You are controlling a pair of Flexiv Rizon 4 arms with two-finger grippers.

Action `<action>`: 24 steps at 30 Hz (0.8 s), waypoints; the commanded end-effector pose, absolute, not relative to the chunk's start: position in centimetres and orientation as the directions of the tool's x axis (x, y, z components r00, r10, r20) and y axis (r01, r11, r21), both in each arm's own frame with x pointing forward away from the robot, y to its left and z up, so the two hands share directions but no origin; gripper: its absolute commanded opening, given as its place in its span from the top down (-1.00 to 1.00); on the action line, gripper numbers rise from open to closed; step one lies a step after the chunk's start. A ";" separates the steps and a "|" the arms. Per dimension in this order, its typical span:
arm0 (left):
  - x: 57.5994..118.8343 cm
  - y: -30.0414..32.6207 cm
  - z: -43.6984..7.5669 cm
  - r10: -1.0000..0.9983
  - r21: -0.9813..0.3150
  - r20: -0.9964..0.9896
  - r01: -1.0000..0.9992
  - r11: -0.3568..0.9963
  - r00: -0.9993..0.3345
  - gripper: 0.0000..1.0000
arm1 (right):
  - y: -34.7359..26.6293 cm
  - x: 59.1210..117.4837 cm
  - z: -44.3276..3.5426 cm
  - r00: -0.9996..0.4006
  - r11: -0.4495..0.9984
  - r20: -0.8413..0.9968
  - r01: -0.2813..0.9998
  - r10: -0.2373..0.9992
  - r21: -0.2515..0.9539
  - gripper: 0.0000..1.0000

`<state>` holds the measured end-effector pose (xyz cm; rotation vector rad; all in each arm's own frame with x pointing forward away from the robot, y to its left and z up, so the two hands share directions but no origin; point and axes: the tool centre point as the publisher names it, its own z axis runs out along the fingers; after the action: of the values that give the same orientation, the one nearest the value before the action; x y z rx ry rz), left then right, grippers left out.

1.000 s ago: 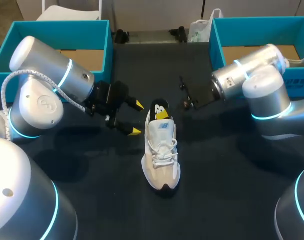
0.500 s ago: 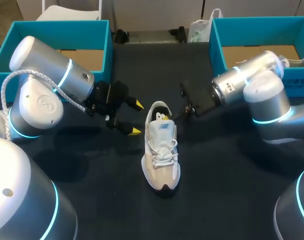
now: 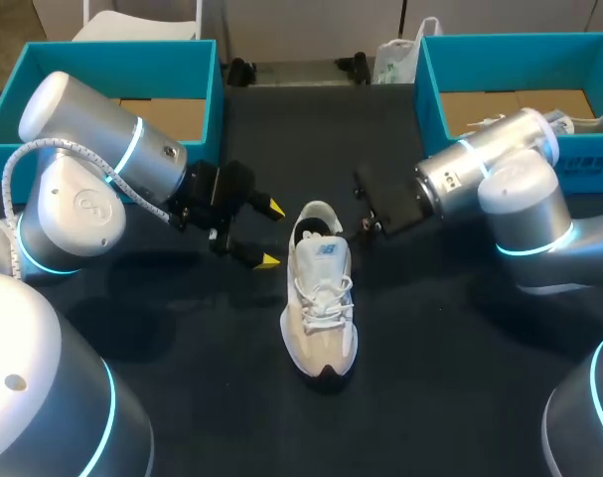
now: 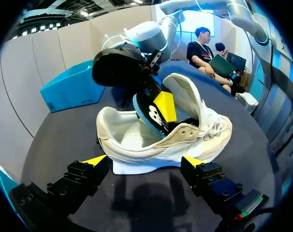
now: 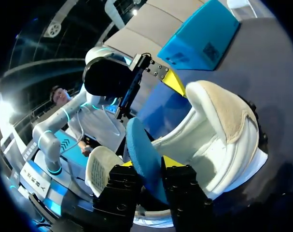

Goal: Take the shoe out of the shoebox, open the shoe tongue, remove and reinsert the insole, then place the shoe into the shoebox

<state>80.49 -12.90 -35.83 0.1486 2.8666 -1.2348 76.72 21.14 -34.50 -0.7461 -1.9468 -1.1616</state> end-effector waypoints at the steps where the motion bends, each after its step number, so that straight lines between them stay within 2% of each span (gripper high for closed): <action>1: 80.5 -13.0 -35.8 0.081 -0.721 -0.053 0.094 0.686 -0.995 -1.00 | 21.2 77.0 -33.8 -0.571 0.432 0.813 0.766 0.118 0.476 0.40; 11: 80.5 -13.0 -35.8 0.081 -0.721 -0.053 0.094 0.686 -0.995 -1.00 | 21.3 78.2 -32.5 -0.608 0.441 0.784 0.741 0.122 0.506 0.26; 24: 80.5 -13.0 -35.8 0.081 -0.721 -0.053 0.094 0.686 -0.995 -1.00 | 21.1 80.0 -31.3 -0.658 0.453 0.743 0.703 0.122 0.549 0.25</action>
<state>80.49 -12.90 -35.83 0.1486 2.8666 -1.2348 79.73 21.16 -31.90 -0.6870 -2.0658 -1.2039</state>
